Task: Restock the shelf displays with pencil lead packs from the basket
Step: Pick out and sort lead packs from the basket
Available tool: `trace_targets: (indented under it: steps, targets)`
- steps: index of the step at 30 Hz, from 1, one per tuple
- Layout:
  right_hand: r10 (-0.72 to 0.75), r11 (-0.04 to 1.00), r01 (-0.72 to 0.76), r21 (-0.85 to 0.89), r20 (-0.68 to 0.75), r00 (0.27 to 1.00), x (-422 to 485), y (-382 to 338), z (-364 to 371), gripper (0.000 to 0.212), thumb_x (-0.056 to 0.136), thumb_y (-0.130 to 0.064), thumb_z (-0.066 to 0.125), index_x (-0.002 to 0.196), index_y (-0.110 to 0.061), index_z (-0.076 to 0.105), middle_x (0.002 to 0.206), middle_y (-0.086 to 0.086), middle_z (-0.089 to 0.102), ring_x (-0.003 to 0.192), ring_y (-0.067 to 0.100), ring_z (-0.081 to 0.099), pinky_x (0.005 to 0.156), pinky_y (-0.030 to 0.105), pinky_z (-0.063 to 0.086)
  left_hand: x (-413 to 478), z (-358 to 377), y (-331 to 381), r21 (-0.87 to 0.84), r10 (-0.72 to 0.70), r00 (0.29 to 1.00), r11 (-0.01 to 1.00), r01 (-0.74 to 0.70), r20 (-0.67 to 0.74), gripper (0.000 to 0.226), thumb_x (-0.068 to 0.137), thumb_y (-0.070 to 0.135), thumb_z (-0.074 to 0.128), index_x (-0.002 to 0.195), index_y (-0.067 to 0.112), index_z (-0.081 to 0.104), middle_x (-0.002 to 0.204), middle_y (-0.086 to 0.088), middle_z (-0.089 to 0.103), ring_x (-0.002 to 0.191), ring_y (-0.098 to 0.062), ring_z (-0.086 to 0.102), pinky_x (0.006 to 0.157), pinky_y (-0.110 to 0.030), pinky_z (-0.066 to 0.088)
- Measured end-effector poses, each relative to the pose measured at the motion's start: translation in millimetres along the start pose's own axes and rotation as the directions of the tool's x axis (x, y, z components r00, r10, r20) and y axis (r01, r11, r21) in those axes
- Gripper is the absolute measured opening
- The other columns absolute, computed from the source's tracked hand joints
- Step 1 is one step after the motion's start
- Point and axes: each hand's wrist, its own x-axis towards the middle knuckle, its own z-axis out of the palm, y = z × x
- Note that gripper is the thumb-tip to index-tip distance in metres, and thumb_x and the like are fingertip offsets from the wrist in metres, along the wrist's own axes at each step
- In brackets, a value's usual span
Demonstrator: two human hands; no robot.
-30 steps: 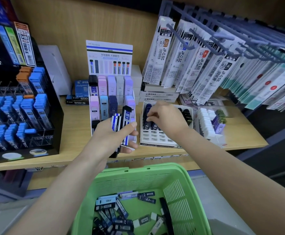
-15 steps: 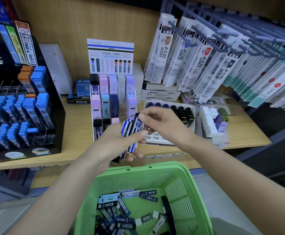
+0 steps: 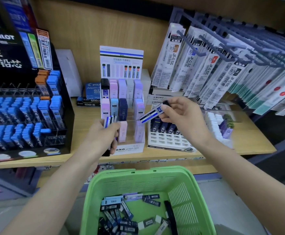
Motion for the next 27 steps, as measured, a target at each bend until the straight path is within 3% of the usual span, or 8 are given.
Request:
trace_targets:
  steps: [4,7,9,11,14,19,23,27]
  targets:
    - [-0.105,0.973,0.120,-0.198,0.085,0.991,2,1,27,0.012,0.089,-0.012,0.062,0.084,-0.023,0.059,0.078,-0.004,0.064,0.079,0.022,0.066,0.074,0.027,0.056,7,-23,-1,-0.010,0.046,0.992,0.999,-0.048,-0.115,0.019,0.096,0.010,0.044,0.078,0.003,0.046,0.053,-0.009,0.047,0.029,-0.013,0.042,0.045,-0.028,0.038]
    - [-0.163,0.912,0.215,-0.350,0.170,0.972,0,3,52,0.004,0.087,-0.014,0.065,0.088,-0.018,0.065,0.080,-0.006,0.063,0.076,0.012,0.062,0.069,0.007,0.044,2,-36,-1,-0.025,0.051,0.990,0.998,-0.055,-0.131,0.017,0.097,0.009,0.041,0.081,0.006,0.045,0.052,-0.007,0.047,0.031,-0.011,0.044,0.047,-0.030,0.043]
    - [-0.191,0.861,0.275,-0.428,0.228,0.955,1,7,66,0.009,0.086,-0.015,0.065,0.094,-0.013,0.068,0.085,-0.003,0.062,0.075,0.009,0.059,0.070,0.005,0.041,-1,-42,-1,-0.040,0.054,0.991,0.997,-0.059,-0.123,0.019,0.098,0.009,0.041,0.079,0.009,0.043,0.057,-0.008,0.048,0.033,-0.010,0.045,0.046,-0.030,0.045]
    - [-0.186,0.823,0.309,-0.476,0.288,0.939,2,11,79,0.014,0.088,-0.017,0.064,0.100,-0.011,0.068,0.090,0.000,0.063,0.079,0.011,0.059,0.076,0.011,0.045,-3,-47,-1,-0.069,0.052,0.991,0.996,-0.061,-0.126,0.017,0.098,0.009,0.041,0.081,0.009,0.044,0.063,-0.009,0.048,0.033,-0.008,0.047,0.045,-0.029,0.047]
    - [-0.160,0.794,0.324,-0.515,0.337,0.928,5,17,93,0.017,0.089,-0.018,0.063,0.104,-0.012,0.066,0.095,0.003,0.063,0.082,0.014,0.060,0.081,0.025,0.049,-5,-55,-1,-0.118,0.045,0.991,0.991,-0.061,-0.129,0.006,0.098,0.011,0.042,0.100,0.006,0.044,0.073,-0.007,0.050,0.034,-0.004,0.048,0.041,-0.024,0.049]
    - [-0.172,0.795,0.339,-0.503,0.348,0.921,9,17,106,0.014,0.088,-0.015,0.064,0.102,-0.013,0.066,0.086,-0.004,0.058,0.075,0.007,0.053,0.066,0.004,0.038,-7,-61,2,-0.156,0.045,0.991,0.986,-0.064,-0.126,0.013,0.097,0.008,0.041,0.085,0.012,0.044,0.072,-0.006,0.051,0.036,-0.003,0.049,0.040,-0.022,0.051]
    - [-0.150,0.807,0.342,-0.481,0.394,0.907,12,15,110,0.012,0.087,-0.012,0.065,0.098,-0.015,0.064,0.079,-0.012,0.056,0.073,0.002,0.053,0.068,0.011,0.041,-7,-65,2,-0.169,0.030,0.992,0.984,-0.050,-0.123,0.003,0.097,0.009,0.042,0.097,0.009,0.044,0.075,-0.007,0.052,0.039,-0.005,0.050,0.042,-0.023,0.051]
    - [-0.143,0.800,0.350,-0.487,0.412,0.900,5,18,112,0.013,0.084,-0.014,0.069,0.092,-0.017,0.058,0.083,-0.005,0.058,0.076,0.013,0.059,0.074,0.029,0.050,-9,-64,5,-0.207,0.028,0.995,0.977,-0.048,-0.100,0.005,0.098,0.008,0.042,0.102,0.008,0.044,0.077,-0.007,0.052,0.051,-0.014,0.050,0.042,-0.021,0.051]
